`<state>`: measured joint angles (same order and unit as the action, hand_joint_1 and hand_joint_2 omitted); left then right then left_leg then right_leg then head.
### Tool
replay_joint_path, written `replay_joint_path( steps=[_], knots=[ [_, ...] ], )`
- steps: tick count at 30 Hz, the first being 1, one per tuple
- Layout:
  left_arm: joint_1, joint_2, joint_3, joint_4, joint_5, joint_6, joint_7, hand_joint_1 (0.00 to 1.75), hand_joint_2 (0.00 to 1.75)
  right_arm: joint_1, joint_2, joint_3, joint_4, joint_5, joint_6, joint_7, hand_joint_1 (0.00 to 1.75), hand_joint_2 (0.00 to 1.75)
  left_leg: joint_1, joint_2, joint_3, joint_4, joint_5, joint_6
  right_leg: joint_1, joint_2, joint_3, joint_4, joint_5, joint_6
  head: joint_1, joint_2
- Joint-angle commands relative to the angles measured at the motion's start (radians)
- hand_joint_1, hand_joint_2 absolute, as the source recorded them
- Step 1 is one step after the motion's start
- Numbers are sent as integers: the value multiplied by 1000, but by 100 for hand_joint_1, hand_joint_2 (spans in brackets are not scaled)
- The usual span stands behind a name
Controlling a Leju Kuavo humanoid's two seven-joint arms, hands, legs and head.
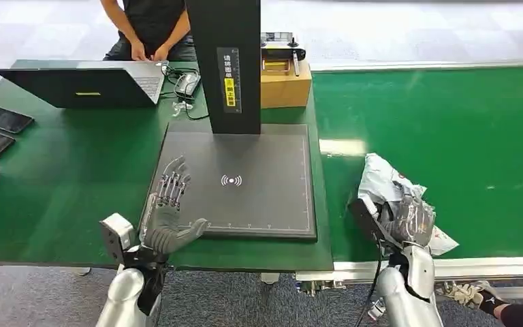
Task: Moved the parcel from conveyor to table for the left to box.
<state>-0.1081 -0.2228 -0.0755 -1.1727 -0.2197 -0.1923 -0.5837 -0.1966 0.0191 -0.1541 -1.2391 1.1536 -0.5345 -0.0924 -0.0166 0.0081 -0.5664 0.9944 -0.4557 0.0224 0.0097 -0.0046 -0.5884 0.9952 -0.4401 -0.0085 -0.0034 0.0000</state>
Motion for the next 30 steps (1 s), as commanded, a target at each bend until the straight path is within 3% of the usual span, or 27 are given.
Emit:
replay_joint_path(
  steps=[1,9,15,22,30],
  knots=[
    [-36,9,-15,20,8,-3,1,0,175,44,33,22,-195,-25,-103,-70,175,175,0,0,1,0,0,-2,-1,1,0,0,0,1,0,0],
    [-33,22,-31,24,16,-9,-8,0,175,20,15,71,-239,-17,-160,-104,175,175,0,1,1,0,0,-3,-1,2,0,0,0,1,0,0],
    [-44,32,-51,37,24,-4,-21,0,175,-48,-2,181,-194,59,-163,-132,175,175,0,4,2,-1,-1,-4,-1,5,1,0,1,2,0,0],
    [-75,49,-66,80,40,-1,-47,0,175,-173,-78,515,-9,180,-101,-150,175,175,0,6,3,-2,0,-3,0,7,1,-1,2,2,0,0],
    [-99,47,-71,109,63,6,-67,0,175,-285,-50,809,181,120,-55,-201,175,175,0,5,2,-1,0,-2,0,6,1,0,1,1,0,0]
  ],
)
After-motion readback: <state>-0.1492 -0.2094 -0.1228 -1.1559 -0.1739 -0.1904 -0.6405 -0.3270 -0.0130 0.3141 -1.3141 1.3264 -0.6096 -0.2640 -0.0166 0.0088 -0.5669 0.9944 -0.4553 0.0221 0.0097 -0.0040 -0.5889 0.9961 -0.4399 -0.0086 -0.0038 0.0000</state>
